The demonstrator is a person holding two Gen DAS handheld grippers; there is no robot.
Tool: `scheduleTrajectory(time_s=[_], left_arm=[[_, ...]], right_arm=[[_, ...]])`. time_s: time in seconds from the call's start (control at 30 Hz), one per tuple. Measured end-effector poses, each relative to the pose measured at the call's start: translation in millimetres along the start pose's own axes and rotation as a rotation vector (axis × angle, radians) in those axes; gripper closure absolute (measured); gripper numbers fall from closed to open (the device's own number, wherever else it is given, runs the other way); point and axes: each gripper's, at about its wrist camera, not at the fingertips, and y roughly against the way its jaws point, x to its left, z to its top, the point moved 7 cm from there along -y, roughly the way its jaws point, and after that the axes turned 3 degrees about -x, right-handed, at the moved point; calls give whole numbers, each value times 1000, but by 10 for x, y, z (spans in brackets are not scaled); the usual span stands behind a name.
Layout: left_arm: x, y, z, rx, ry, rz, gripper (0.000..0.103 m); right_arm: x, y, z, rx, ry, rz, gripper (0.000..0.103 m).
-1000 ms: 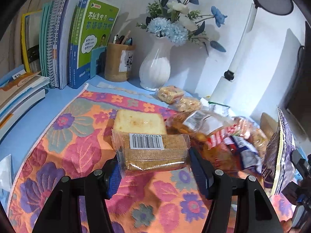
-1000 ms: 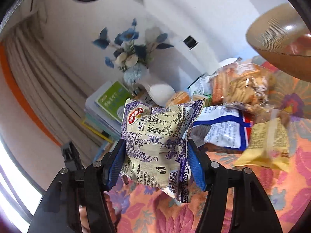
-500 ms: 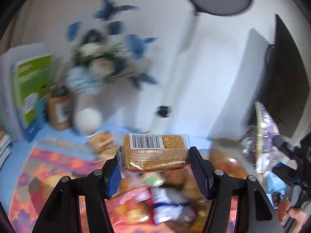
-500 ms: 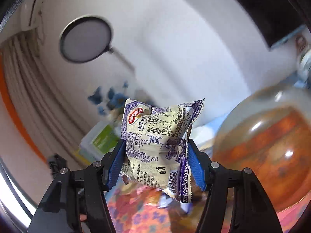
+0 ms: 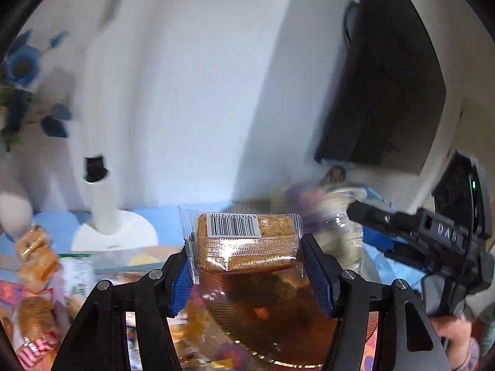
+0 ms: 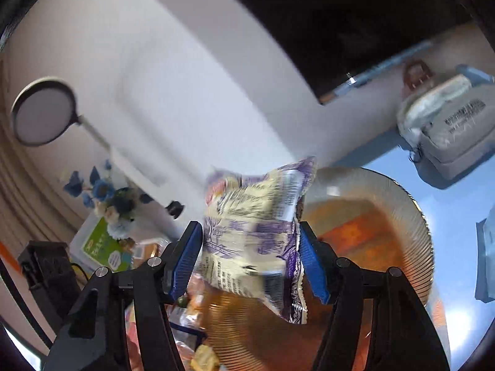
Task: Organize snacks
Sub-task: 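Carry both packs to the amber bowl and open both tools to drop them, then move both tools back toward the snack pile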
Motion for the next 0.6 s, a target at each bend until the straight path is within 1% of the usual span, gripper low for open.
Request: scheduleTrajectory(time_s=[0.03,0.07,0.1,0.13,0.17,0.2,0.3,0.43,0.6], left_arm=[[-32,-66,-28,18,-15,1,40],[-84,-148,-73,49,-37,1,36],[-105,-173,-110,71,-49,11,21],[-123,-205,-129,85,-61,35,1],[-117,-217,-133,83,-73,68,0],[-123,-200,-139,74,-82,86,0],[-110,-160,-165,96,-86,90,0],[74,-137,-180,102,-67,113,0],[317,32,-163,92,-52,155,0]], right_arm=[[-69,-38,3,15,-8,-14,39],[-114,-48,9,19,-11,-34,27],[-163,-44,15,15,-14,-63,19],[-196,-28,26,1,-13,-87,19],[-205,-12,26,-5,-12,-92,19],[-218,9,24,-10,-14,-100,19],[-249,71,28,-20,-23,-108,19],[-140,55,4,-10,-2,-125,18],[147,43,-57,-5,60,-140,16]])
